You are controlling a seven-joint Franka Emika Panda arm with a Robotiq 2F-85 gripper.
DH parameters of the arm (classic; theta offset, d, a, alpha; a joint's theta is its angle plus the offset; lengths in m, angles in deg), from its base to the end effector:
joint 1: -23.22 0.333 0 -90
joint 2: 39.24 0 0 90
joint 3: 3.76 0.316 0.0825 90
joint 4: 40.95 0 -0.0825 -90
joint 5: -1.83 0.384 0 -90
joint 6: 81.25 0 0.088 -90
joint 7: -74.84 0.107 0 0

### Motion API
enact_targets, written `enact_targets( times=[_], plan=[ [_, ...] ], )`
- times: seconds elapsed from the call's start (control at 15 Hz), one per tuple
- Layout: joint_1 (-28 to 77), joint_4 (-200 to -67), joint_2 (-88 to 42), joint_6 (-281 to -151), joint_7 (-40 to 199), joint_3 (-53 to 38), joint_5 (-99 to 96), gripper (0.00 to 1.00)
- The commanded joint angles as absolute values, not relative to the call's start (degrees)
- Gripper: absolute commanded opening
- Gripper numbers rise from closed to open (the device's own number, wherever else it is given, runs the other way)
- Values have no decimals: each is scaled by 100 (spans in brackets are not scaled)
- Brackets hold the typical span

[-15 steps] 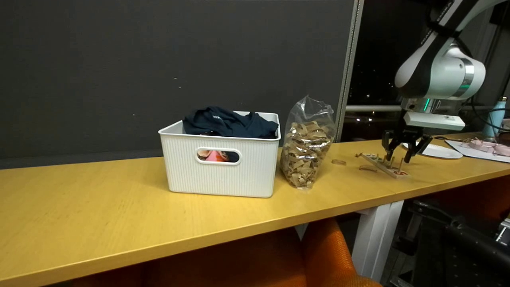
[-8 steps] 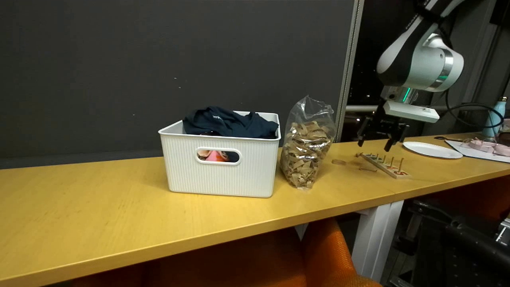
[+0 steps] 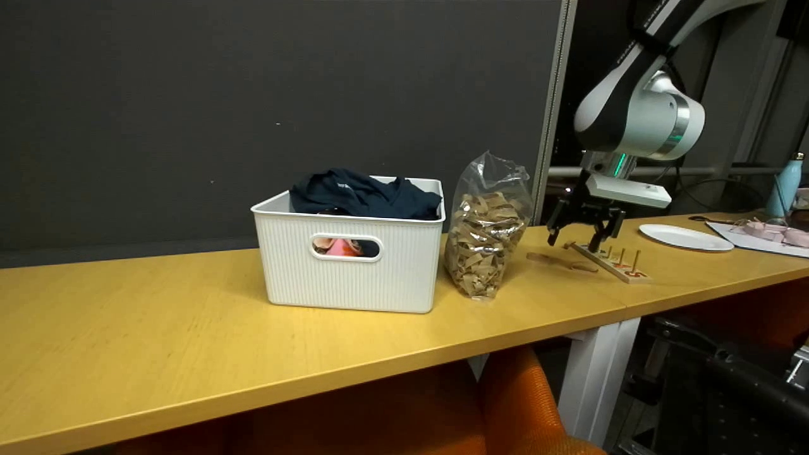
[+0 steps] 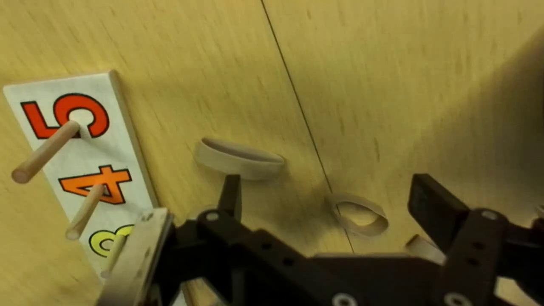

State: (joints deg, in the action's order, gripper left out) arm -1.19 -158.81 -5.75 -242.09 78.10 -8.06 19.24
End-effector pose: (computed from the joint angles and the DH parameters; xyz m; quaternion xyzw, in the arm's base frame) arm 0.5219 -0.3017 0.1630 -0.9128 0.3972 -0.0921 0.0218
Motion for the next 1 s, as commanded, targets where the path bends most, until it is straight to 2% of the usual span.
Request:
enact_targets(
  times=[0.0,0.4,0.47,0.53,0.93],
  plan=[
    [-49,-15851,-454,-24142,7853,-1021,1913,100],
    [-45,-15388,44,-24019,7904,-1123,1868,100],
    [-60,-15339,90,-24011,7889,-1108,1872,82],
    [-66,-15297,134,-24008,7883,-1100,1874,72],
    [-68,-15309,147,-24065,7877,-1111,1888,28]
  ],
)
